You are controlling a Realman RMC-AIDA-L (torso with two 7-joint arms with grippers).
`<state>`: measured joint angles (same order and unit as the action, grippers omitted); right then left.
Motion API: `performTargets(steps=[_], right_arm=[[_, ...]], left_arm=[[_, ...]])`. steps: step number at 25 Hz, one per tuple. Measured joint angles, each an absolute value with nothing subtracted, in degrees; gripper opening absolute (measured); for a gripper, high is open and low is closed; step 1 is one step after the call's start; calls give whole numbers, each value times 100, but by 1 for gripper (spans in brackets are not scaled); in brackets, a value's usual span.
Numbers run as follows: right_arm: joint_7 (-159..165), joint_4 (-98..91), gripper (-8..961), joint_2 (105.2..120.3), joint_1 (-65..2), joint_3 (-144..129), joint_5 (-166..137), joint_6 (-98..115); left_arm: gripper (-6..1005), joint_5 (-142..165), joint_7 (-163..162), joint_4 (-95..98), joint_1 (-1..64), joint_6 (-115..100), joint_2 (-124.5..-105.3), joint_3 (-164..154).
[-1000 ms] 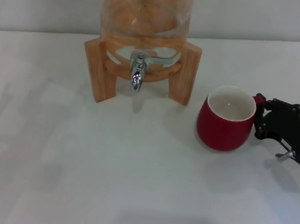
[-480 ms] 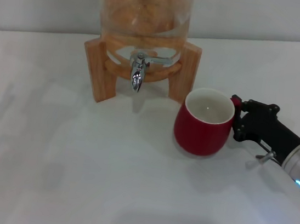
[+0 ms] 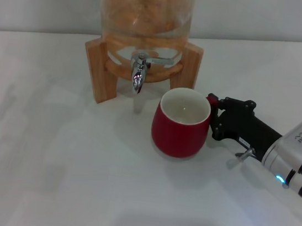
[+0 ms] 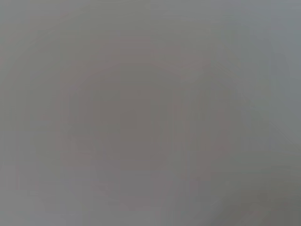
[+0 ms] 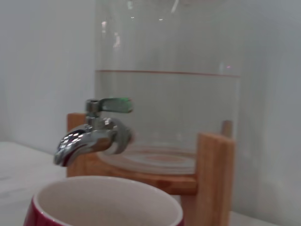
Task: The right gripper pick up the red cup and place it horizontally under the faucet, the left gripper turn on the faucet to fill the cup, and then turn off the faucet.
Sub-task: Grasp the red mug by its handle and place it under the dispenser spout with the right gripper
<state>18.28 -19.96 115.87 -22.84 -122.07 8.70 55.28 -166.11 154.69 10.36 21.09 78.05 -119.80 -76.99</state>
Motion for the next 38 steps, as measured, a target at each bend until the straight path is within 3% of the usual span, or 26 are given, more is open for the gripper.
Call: performTargets(steps=[38], right_arm=[[2095,-2167,85,11619,-2867,-12805,891,4765]], left_arm=[[819,-16490,15468,1012,2127,7805,-11971,-7699]])
